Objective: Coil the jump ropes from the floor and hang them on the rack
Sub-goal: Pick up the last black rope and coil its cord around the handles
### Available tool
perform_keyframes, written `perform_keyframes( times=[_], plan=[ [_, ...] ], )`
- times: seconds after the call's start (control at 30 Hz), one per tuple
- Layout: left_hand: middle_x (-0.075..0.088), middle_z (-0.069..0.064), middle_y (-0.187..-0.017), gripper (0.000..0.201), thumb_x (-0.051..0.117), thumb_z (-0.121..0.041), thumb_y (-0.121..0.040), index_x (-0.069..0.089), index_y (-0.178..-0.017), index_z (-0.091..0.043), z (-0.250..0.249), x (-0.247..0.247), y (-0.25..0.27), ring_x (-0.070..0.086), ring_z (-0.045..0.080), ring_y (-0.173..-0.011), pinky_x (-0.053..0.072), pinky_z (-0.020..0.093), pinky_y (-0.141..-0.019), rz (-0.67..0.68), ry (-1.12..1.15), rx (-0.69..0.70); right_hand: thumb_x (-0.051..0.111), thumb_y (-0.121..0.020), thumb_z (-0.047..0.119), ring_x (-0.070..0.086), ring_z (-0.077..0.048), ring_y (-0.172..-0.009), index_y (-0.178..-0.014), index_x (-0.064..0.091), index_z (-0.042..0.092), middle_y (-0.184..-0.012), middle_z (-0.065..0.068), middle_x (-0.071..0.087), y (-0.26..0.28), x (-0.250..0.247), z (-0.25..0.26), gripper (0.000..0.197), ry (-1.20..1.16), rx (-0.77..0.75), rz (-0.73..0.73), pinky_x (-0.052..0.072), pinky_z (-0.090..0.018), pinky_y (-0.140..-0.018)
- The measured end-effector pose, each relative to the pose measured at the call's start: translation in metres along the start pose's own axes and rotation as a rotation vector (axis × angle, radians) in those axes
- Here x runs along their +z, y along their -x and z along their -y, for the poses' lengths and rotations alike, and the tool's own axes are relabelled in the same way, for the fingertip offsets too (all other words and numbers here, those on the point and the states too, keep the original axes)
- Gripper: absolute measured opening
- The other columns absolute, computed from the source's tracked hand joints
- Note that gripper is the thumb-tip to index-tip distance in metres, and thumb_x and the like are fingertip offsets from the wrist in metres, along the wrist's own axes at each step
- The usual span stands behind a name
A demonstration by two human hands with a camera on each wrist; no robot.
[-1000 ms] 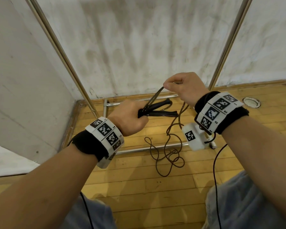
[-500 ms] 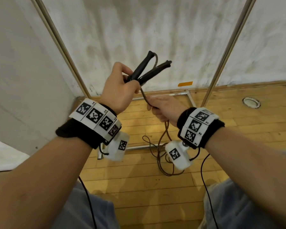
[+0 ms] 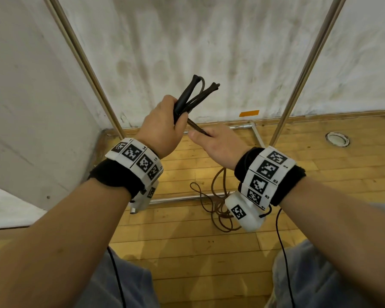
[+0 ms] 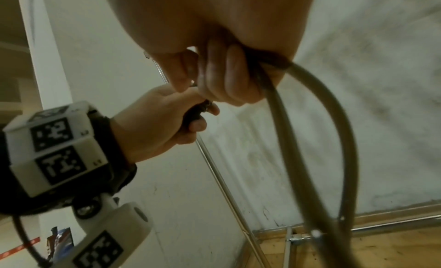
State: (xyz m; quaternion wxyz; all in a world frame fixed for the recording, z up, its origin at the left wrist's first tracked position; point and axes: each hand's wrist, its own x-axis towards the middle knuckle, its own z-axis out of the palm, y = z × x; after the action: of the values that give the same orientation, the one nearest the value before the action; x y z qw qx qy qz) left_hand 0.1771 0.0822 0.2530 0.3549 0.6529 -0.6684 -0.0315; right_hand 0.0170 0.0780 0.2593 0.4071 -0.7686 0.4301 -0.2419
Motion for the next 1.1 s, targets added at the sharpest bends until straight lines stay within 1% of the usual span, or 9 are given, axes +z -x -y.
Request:
perform_keyframes(
  times=[0.07,0.23,0.37,0.47,0.57,0.7,0.8,0.97,1.1],
  plan=[
    [0.053,-0.001,-0.084,0.023,0.050,-0.029,-0.095,0.047,-0.108,-0.012,-0.001,0.002,-0.001,0.052,0.017,-0.067,0.041,0.031,-0.058,-0.034,0.016,-0.027,0.048,-0.093,0.039,0.023,-0.006,-0.036,-0.053,0.030,0.020,-0.043,0.012,0.025,0.000,0.000,0.003,0.049,-0.024,-0.038,-0.011,0.025,-0.013,-0.039],
    [0.052,-0.007,-0.071,0.021,0.053,-0.028,-0.093,0.056,-0.104,-0.011,0.006,0.008,-0.003,0.049,0.009,-0.060,0.038,0.021,-0.053,-0.034,0.076,-0.078,0.046,-0.096,0.037,0.025,-0.007,-0.034,-0.053,0.029,0.018,-0.045,0.009,0.025,0.001,-0.002,0.006,0.050,0.039,-0.082,-0.036,0.025,-0.015,-0.039],
    [0.054,-0.008,-0.069,0.021,0.053,-0.032,-0.092,0.058,-0.106,-0.017,0.013,0.008,-0.006,0.052,0.007,-0.058,0.039,0.018,-0.050,-0.065,0.092,-0.094,0.047,-0.096,0.035,0.026,-0.007,-0.034,-0.049,0.028,0.017,-0.041,0.011,0.023,-0.003,-0.013,0.003,0.054,0.044,-0.096,-0.156,0.026,-0.015,-0.041],
    [0.055,-0.004,-0.069,0.023,0.051,-0.038,-0.093,0.055,-0.106,-0.019,0.016,0.011,-0.007,0.055,0.012,-0.058,0.040,0.024,-0.047,0.018,0.017,-0.130,0.048,-0.095,0.039,0.029,-0.006,-0.038,-0.049,0.034,0.015,-0.046,0.004,0.032,-0.006,-0.023,-0.003,0.053,0.011,-0.057,-0.203,0.033,-0.019,-0.048],
    [0.049,-0.005,-0.069,0.028,0.046,-0.039,-0.096,0.049,-0.109,-0.015,0.018,0.016,-0.005,0.053,0.013,-0.059,0.042,0.029,-0.050,0.136,-0.158,-0.169,0.049,-0.094,0.040,0.036,-0.008,-0.042,-0.055,0.052,0.016,-0.055,-0.003,0.044,-0.008,-0.028,-0.007,0.046,0.001,0.008,-0.176,0.036,-0.024,-0.052],
    [0.044,-0.007,-0.068,0.025,0.042,-0.036,-0.098,0.044,-0.108,-0.014,0.015,0.018,-0.001,0.051,0.017,-0.060,0.045,0.033,-0.055,0.174,-0.250,-0.136,0.047,-0.096,0.032,0.040,-0.008,-0.049,-0.066,0.062,0.019,-0.054,0.004,0.043,-0.011,-0.034,-0.008,0.036,-0.125,0.051,-0.150,0.037,-0.024,-0.057],
    [0.045,-0.008,-0.071,0.017,0.042,-0.036,-0.097,0.041,-0.101,-0.020,0.009,0.021,0.006,0.047,0.010,-0.060,0.033,0.028,-0.049,0.244,-0.235,-0.068,0.045,-0.098,0.030,0.040,-0.014,-0.051,-0.071,0.063,0.017,-0.055,0.001,0.038,-0.012,-0.040,-0.009,0.034,-0.158,0.072,-0.154,0.043,-0.029,-0.056],
    [0.042,-0.016,-0.071,0.041,0.059,-0.058,-0.082,0.035,-0.094,-0.027,0.001,0.026,0.017,0.041,-0.001,-0.059,0.027,0.020,-0.048,0.302,-0.242,0.022,0.047,-0.096,0.031,0.035,-0.006,-0.040,-0.065,0.061,0.017,-0.045,0.007,0.037,-0.013,-0.041,-0.007,0.037,0.023,-0.015,-0.263,0.029,-0.013,-0.042],
    [0.047,-0.011,-0.072,0.035,0.059,-0.055,-0.084,0.047,-0.096,-0.025,-0.004,0.034,0.019,0.046,0.012,-0.062,0.027,0.022,-0.050,0.285,-0.335,0.035,0.048,-0.095,0.032,0.039,-0.005,-0.041,-0.069,0.064,0.014,-0.048,0.009,0.039,-0.011,-0.034,-0.007,0.035,0.179,-0.094,-0.279,0.032,-0.011,-0.044]
  ],
)
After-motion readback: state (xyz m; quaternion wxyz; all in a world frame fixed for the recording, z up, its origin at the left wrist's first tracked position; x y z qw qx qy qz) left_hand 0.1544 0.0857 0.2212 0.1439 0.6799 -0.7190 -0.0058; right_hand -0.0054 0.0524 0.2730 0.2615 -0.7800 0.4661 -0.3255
